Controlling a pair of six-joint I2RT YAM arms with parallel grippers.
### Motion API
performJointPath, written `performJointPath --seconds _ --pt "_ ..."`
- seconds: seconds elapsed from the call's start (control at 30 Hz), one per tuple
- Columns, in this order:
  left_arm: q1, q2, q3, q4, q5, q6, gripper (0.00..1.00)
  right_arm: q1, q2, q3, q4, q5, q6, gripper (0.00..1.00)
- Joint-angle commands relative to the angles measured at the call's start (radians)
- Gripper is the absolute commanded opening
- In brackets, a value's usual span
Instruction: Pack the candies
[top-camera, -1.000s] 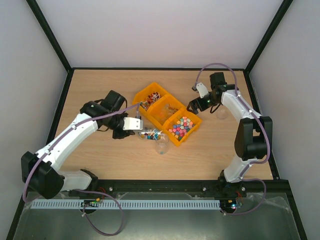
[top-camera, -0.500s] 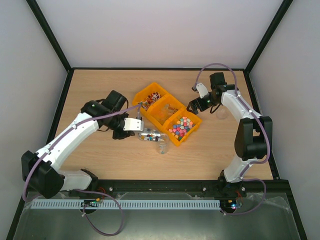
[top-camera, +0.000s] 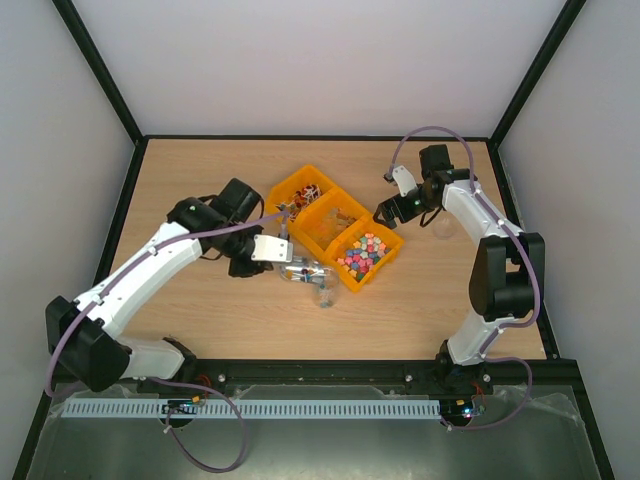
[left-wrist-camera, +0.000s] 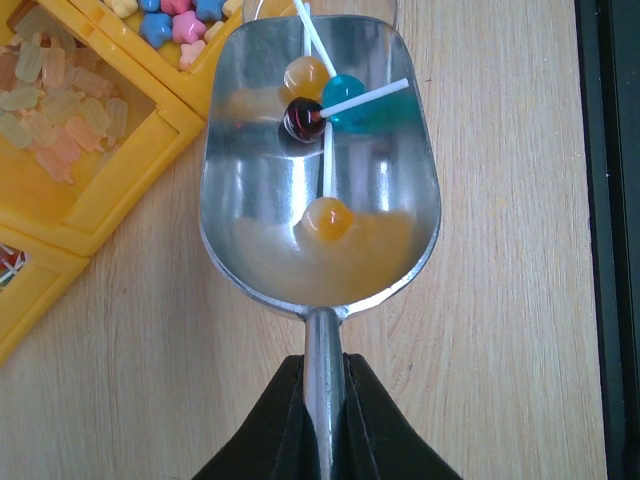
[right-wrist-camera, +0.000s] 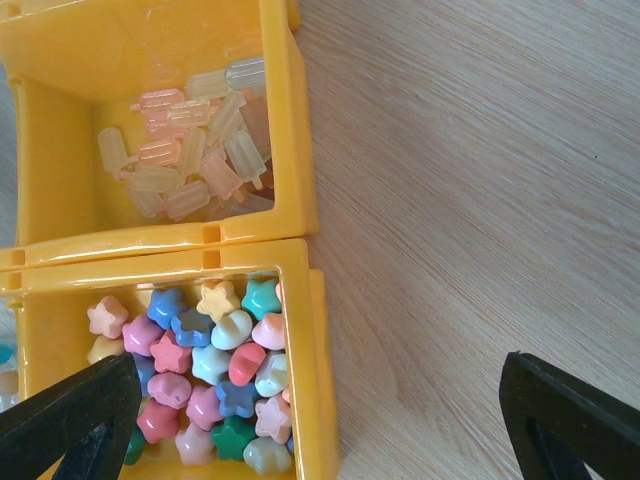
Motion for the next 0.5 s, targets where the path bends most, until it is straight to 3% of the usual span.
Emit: performJointPath --seconds 0.0,0.47 --pt "-0.017 0.021 0.055 -0.051 -0.019 0.002 0.02 0.001 0.0 -0.006 -0.015 -0.025 0.003 0.99" --pt "-0.047 0.056 0.105 -0.091 -0.061 -0.003 0.02 0.0 0.003 -0.013 -0.015 -0.026 0.004 0.99"
